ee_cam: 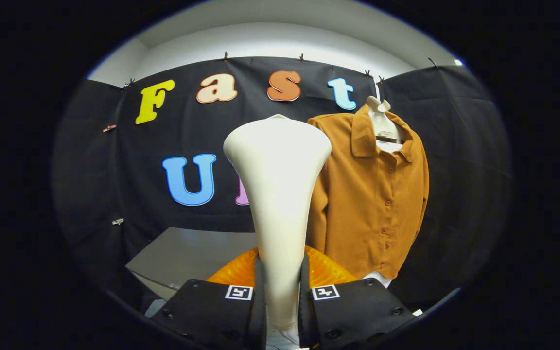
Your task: Iron the clothes twice with a garment steamer, once on the left side and once on the right side.
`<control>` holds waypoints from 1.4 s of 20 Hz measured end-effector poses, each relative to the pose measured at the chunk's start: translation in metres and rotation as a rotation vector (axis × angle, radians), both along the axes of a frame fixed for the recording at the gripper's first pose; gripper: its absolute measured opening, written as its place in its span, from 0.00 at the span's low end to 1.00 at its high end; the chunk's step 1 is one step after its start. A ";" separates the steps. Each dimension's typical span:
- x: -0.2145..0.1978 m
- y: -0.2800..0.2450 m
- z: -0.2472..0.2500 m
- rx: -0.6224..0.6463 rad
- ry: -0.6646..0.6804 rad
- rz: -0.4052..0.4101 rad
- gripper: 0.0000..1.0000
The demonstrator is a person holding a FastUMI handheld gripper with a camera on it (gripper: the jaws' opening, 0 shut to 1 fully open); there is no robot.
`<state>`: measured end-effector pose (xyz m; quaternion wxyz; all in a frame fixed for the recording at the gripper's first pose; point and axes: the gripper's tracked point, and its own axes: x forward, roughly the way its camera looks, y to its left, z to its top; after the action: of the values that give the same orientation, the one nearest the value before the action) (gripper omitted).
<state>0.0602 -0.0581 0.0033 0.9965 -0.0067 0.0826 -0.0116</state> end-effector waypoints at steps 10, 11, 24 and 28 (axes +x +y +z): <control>-0.051 0.086 -0.001 -0.024 -0.014 0.025 0.29; -0.054 0.087 -0.002 -0.023 -0.015 0.022 0.29; -0.047 0.088 -0.002 -0.036 -0.015 -0.012 0.29; -0.044 0.090 -0.002 -0.042 -0.016 -0.001 0.29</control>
<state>0.0164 0.0319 0.0015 0.9967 -0.0276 0.0744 -0.0139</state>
